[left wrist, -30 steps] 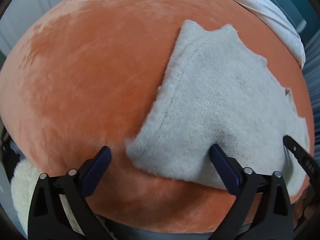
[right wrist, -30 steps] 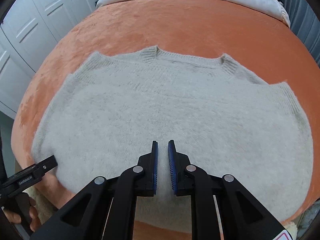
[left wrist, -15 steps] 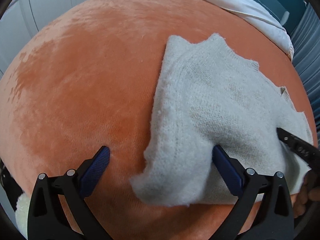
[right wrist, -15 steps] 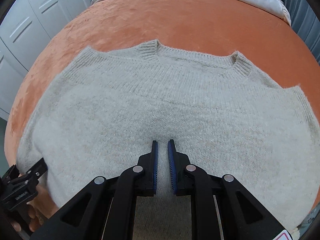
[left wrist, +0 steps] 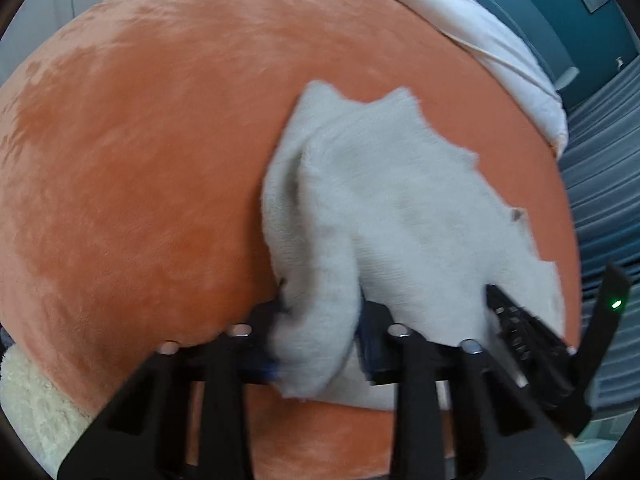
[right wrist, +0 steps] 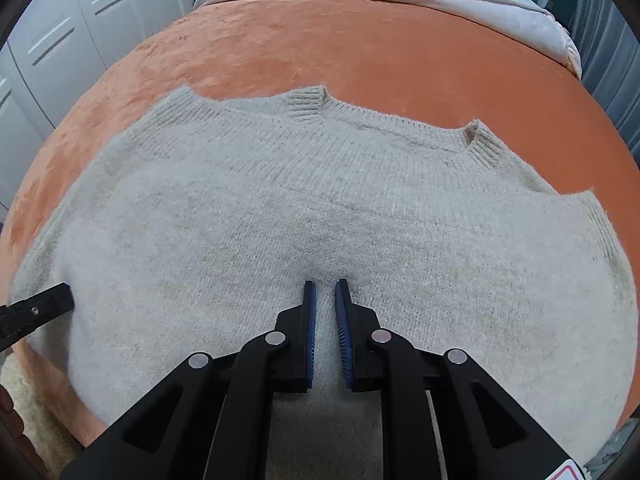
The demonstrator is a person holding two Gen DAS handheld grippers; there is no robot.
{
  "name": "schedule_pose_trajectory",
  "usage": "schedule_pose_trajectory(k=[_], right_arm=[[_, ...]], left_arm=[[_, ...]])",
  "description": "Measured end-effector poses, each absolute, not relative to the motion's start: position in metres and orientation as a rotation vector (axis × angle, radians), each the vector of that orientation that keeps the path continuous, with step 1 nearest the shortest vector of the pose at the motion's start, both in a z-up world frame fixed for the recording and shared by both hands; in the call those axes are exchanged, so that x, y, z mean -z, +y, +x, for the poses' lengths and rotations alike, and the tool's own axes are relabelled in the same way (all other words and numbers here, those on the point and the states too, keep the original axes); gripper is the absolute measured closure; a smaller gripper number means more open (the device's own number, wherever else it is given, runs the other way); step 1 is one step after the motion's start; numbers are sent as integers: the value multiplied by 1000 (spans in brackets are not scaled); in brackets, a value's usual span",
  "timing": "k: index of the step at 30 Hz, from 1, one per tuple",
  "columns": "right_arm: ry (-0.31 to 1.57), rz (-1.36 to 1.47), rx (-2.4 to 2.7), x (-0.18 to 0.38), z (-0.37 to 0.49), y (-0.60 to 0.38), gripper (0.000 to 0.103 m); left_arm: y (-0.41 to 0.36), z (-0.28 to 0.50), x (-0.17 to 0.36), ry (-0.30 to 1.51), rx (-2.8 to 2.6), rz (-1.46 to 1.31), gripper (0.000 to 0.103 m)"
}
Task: Fold small clothes
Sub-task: 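Pinch the sweater edge with both grippers and fold it over the body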
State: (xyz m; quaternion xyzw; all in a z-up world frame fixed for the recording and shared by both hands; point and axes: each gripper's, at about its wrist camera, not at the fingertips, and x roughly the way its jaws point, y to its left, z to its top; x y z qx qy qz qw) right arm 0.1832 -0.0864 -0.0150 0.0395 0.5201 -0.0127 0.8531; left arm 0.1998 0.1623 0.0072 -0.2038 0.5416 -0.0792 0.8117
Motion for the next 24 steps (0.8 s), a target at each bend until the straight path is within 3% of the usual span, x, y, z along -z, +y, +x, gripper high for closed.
schedule_pose_trajectory(k=[3, 9, 12, 15, 20, 24], right_arm=[[1048, 198, 33, -4, 162, -117, 80], [947, 327, 147, -43, 89, -208, 75], [917, 382, 238, -52, 47, -264, 71], [914, 416, 312, -51, 13, -304, 70], [921, 485, 341, -41, -23, -338, 68], [896, 577, 206, -45, -18, -339, 53]], left_arm=[[136, 193, -59, 1048, 253, -368, 80], [21, 160, -144, 912, 496, -196, 80], [-52, 139, -148, 892, 594, -71, 80], [-121, 119, -115, 927, 645, 74, 78], [-162, 90, -42, 1042, 678, 174, 64], [-134, 67, -49, 937, 644, 264, 24]])
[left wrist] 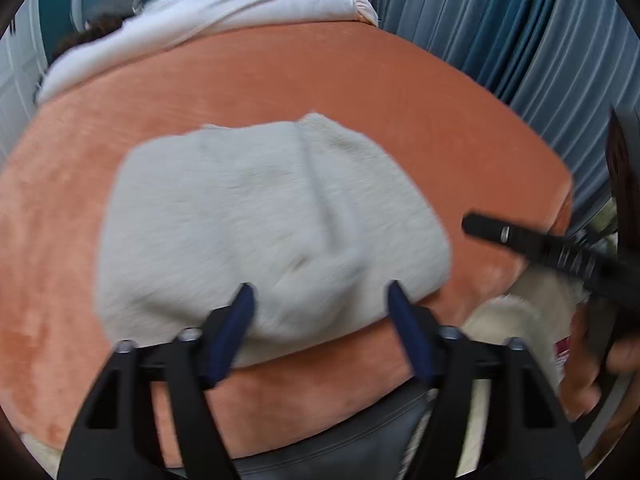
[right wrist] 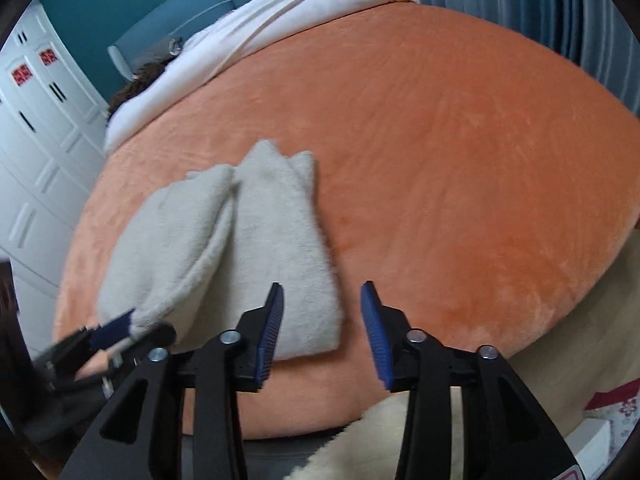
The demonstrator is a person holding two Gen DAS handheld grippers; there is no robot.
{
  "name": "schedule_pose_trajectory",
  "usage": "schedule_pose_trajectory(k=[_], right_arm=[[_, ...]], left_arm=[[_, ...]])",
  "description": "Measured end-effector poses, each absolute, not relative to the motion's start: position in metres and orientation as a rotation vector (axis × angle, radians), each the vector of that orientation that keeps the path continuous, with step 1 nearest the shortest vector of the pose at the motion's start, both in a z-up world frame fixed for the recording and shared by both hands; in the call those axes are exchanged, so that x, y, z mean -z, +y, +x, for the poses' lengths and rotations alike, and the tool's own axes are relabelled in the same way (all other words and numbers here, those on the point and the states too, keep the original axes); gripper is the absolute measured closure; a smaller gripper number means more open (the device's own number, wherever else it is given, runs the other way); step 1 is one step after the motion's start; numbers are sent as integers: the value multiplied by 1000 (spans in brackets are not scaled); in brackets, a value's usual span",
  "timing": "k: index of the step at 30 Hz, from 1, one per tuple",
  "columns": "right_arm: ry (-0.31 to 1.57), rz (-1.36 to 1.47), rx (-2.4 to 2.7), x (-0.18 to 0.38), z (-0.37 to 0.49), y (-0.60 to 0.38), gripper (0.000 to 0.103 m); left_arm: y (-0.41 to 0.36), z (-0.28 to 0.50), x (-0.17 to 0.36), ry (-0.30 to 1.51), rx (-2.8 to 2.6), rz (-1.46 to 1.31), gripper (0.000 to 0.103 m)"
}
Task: Fold small clothes
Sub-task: 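Pinch the sweater edge with both grippers and fold it over the body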
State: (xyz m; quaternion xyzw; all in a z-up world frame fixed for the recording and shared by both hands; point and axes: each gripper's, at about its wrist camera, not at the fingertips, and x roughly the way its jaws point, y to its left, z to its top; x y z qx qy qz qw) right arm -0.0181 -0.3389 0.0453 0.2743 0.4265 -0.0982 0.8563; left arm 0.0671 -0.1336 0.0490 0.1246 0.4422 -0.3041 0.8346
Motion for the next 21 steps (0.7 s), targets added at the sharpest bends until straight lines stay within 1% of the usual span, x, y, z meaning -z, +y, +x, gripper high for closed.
schedule_pose_trajectory(k=[3, 5, 8, 12, 13, 14, 15, 16, 17, 18, 19, 20, 21], right_arm=[[904, 626, 90, -46, 11, -325, 48], [936, 664, 29, -42, 32, -312, 47], [1007, 724, -36, -31, 58, -292, 47], [1080, 647, -29, -23, 84, -259, 46], [1095, 627, -35, -23, 91, -251, 46], [1097, 612, -40, -24, 96, -245, 57], [1092, 573, -39, -29, 103, -239, 80], [1068, 537, -44, -40, 107, -234, 80], [1006, 527, -61, -58, 106, -234, 82], [937, 515, -74, -78, 104, -236, 83], [883, 503, -72, -96, 101, -241, 84], [816, 509, -76, -117, 93, -248, 84], [771, 514, -70, -129, 83, -256, 84]], left_arm=[[-109, 68, -42, 920, 541, 338, 21], [-92, 83, -28, 949, 459, 376, 21], [-66, 95, -10, 1004, 427, 340, 21], [-50, 110, 10, 1024, 378, 312, 22], [-49, 115, 16, 1045, 378, 289, 24], [-44, 118, 19, 1065, 380, 273, 26], [-42, 121, 22, 1085, 393, 252, 37], [-39, 122, 22, 1098, 401, 237, 48], [-39, 121, 19, 1100, 413, 220, 55], [-40, 122, 15, 1097, 416, 212, 67], [-42, 121, 12, 1093, 408, 216, 82], [-41, 123, 9, 1090, 416, 204, 89], [-41, 124, 7, 1098, 430, 180, 92]])
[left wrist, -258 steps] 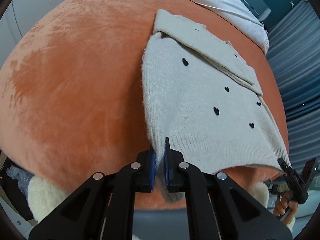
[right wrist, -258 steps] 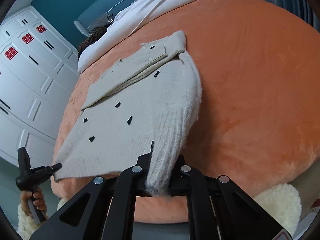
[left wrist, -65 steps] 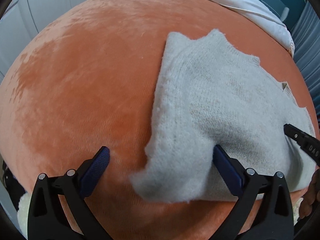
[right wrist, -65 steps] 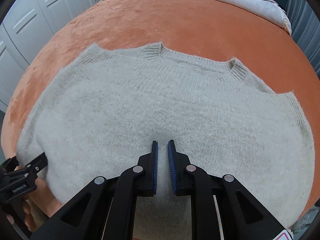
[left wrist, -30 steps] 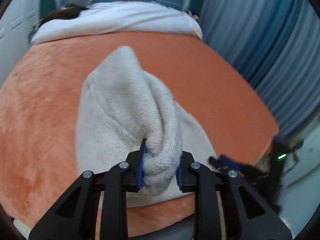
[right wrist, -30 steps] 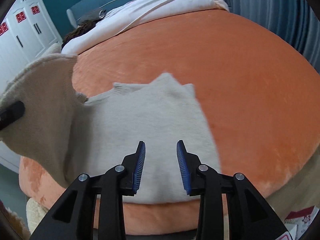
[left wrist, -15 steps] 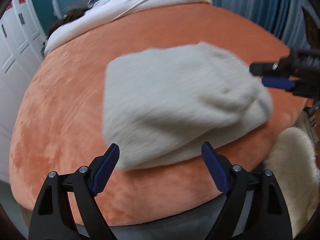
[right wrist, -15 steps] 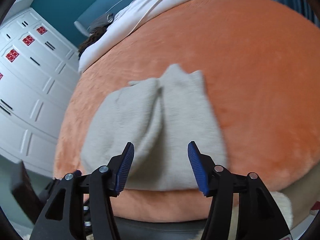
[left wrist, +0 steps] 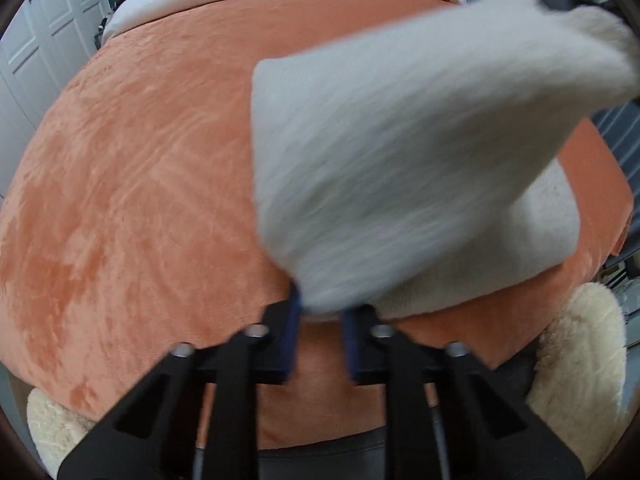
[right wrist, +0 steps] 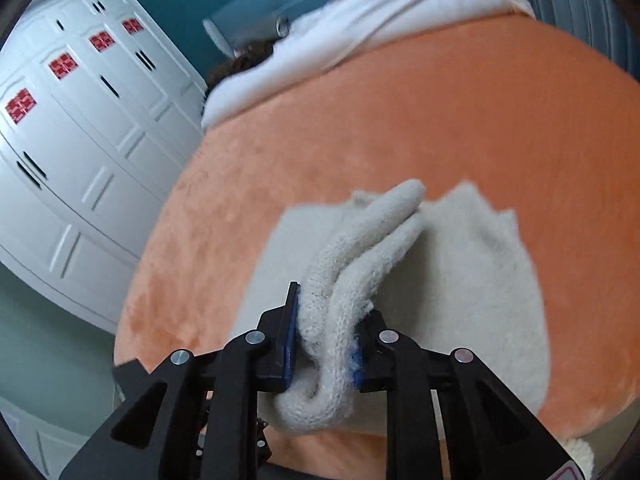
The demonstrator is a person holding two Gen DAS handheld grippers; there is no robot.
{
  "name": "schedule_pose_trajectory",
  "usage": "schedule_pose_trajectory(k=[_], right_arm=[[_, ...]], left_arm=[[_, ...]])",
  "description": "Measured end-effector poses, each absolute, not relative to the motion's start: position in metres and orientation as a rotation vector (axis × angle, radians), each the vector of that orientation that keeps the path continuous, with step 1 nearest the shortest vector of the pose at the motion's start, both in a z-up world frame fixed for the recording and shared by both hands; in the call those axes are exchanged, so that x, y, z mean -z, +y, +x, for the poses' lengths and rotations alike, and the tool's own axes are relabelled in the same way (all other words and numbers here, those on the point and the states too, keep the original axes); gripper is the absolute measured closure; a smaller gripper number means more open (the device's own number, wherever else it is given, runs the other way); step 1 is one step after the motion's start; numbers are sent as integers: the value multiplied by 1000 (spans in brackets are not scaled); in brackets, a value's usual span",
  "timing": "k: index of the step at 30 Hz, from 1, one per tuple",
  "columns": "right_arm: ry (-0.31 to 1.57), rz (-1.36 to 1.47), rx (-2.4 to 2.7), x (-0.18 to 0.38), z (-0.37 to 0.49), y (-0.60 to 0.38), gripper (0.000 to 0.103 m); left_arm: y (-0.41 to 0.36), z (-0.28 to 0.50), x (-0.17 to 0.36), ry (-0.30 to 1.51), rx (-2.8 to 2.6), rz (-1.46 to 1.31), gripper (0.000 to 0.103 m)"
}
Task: Fold small clothes
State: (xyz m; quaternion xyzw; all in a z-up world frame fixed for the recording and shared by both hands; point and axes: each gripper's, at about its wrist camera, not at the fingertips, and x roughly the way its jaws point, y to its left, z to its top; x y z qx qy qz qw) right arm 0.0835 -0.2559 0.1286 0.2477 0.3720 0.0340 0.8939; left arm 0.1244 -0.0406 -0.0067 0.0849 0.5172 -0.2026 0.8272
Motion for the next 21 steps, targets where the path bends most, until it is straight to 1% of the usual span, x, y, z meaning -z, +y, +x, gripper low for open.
schedule_pose_trajectory(k=[2, 3, 4, 6, 7, 9, 12, 14, 16, 19, 21], right_arm=[[723, 485, 9, -134, 67, -275, 84], [755, 452, 83, -119, 65, -287, 84], [819, 432, 144, -95, 65, -298, 84], [1001, 470, 223, -27, 68, -319, 84], [1040, 510, 231, -7, 65, -325, 84], [986, 572, 204, -11, 55, -328, 84], [902, 553, 197, -33, 54, -325, 84], [961, 547, 206, -10, 62, -330, 84], [996, 568, 193, 13, 62, -334, 81], [929, 611, 206, -15, 50, -339, 76], [873, 541, 260, -42, 39, -335, 75]], left_arm=[[-40, 130, 6, 1129, 479, 104, 93], [-43, 133, 8, 1136, 481, 105, 93], [-48, 132, 11, 1137, 480, 120, 93], [-55, 131, 17, 1133, 480, 152, 94], [-58, 131, 20, 1139, 481, 158, 94], [-62, 128, 22, 1141, 464, 171, 94], [-61, 128, 24, 1150, 459, 172, 93], [-62, 130, 25, 1150, 455, 177, 93], [-63, 132, 27, 1157, 448, 186, 93], [-62, 124, 21, 1145, 438, 200, 88], [-57, 122, 20, 1148, 432, 183, 88]])
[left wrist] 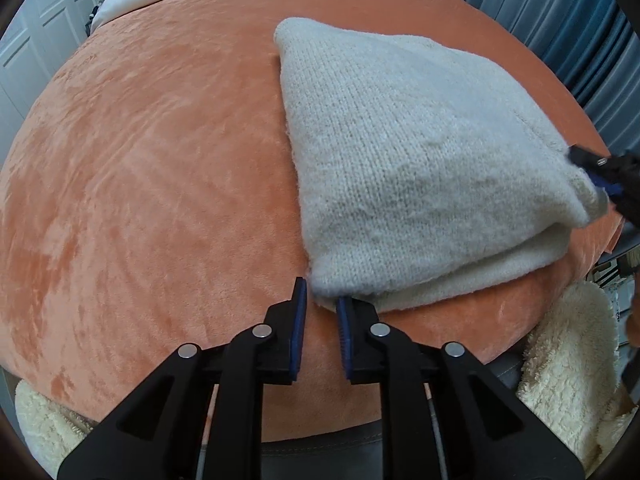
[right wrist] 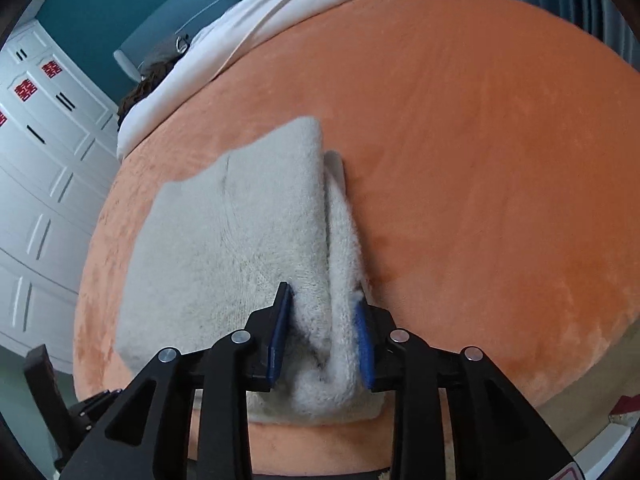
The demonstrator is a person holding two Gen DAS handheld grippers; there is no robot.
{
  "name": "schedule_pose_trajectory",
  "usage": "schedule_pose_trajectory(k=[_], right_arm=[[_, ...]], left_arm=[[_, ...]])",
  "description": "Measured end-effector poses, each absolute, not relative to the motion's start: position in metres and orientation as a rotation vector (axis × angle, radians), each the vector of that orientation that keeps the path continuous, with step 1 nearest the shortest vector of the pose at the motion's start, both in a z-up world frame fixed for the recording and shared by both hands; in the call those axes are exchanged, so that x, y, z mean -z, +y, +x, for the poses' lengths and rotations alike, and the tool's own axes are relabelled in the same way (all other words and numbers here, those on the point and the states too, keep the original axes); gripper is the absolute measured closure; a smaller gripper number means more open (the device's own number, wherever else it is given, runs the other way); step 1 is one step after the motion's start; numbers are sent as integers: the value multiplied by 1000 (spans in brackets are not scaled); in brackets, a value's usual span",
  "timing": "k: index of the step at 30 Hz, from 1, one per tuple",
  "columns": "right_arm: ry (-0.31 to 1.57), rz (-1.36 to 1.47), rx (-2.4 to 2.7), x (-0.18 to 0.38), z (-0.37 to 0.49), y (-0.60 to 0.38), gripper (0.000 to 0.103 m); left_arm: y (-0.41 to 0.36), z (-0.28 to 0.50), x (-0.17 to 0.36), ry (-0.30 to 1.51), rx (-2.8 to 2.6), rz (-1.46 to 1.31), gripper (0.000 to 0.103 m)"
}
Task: Fold small clothes
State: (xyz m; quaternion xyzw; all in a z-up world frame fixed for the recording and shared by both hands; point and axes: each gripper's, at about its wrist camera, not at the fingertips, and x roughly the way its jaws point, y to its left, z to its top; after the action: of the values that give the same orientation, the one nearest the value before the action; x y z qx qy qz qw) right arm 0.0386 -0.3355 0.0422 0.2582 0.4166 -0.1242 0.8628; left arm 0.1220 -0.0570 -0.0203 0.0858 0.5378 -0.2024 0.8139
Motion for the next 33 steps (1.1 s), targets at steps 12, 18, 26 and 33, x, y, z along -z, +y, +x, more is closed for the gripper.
schedule_pose_trajectory(k=[12, 18, 26, 33], right_arm=[[1117, 228, -57, 13, 84, -198, 79], [984, 273, -86, -61, 89, -200, 81], [1047, 124, -57, -8, 105, -170, 79], [960, 358, 90, -59, 91, -264, 88]], left_arm=[[-44, 115, 18, 1174, 404, 164, 86], [-26, 111, 7, 1161, 388, 134, 78], [-18, 112, -11, 1133, 354, 104, 76], [-29, 119, -25, 1095, 377, 97, 70]])
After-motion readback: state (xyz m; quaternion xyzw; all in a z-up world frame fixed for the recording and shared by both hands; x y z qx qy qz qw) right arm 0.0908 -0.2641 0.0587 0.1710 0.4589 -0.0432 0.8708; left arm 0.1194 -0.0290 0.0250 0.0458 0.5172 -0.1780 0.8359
